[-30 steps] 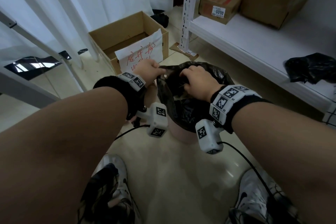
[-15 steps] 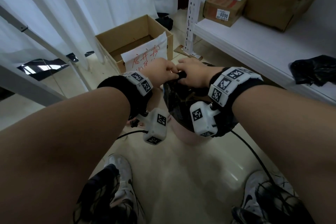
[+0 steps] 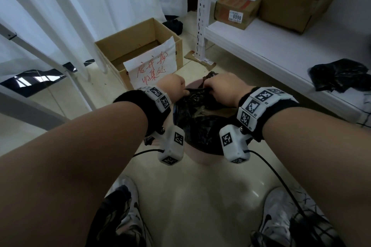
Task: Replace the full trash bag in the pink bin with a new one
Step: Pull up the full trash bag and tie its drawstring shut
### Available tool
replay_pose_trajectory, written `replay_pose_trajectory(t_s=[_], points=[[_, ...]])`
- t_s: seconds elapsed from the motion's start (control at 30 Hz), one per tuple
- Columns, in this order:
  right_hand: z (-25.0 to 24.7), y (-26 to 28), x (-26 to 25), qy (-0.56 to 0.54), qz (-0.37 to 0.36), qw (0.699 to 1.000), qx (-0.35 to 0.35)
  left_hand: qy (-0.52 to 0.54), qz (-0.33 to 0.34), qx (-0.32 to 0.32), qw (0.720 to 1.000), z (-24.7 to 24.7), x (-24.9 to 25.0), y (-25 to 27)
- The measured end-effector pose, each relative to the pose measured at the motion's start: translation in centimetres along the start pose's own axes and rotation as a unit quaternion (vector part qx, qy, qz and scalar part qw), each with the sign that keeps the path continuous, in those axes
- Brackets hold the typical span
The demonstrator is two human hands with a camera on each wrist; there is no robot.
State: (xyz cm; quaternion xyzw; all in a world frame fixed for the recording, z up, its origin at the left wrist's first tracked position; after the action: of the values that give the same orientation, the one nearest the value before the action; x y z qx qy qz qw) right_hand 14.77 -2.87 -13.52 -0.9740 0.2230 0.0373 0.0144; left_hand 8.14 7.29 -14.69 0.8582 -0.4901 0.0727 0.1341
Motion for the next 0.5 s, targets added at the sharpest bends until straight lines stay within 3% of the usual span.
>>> replay_pose_trajectory(t_s=[0.23, 0.3, 0.37, 0.47, 0.5], points=[[-0.8, 1.6, 3.9, 0.078, 0.082, 0.992, 0.056, -0.044, -0.02, -0.003, 0.999, 0.3, 0.1, -0.5], [-1.5, 2.1, 4.1, 0.086, 0.081, 0.988, 0.1, -0.044, -0.018, 0.011, 0.999, 0.3, 0.3, -0.8], [-2.1, 2.4, 4.3, 0.041, 0.069, 0.989, 0.125, -0.05, -0.023, 0.035, 0.998, 0.3, 0.5, -1.3], [-1.8, 2.9, 4.2, -0.11, 0.052, 0.988, 0.096, -0.06, -0.049, 0.065, 0.995, 0.4, 0.1, -1.9], [-1.8, 3.2, 4.1, -0.116, 0.048, 0.987, 0.098, -0.052, -0.057, 0.073, 0.994, 0.4, 0.0, -2.1]])
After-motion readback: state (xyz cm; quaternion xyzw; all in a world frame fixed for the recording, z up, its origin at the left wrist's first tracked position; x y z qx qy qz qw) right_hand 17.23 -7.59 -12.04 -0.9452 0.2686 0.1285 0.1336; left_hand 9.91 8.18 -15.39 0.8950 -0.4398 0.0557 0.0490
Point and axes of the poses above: each hand's wrist, its own y-axis away from the middle knuckle, its own z-axis out of the palm, x = y × z, the point moved 7 cm from there along -y, towards the middle knuckle, and after that the axes turned 10 degrees about x, right-handed, at the moved point
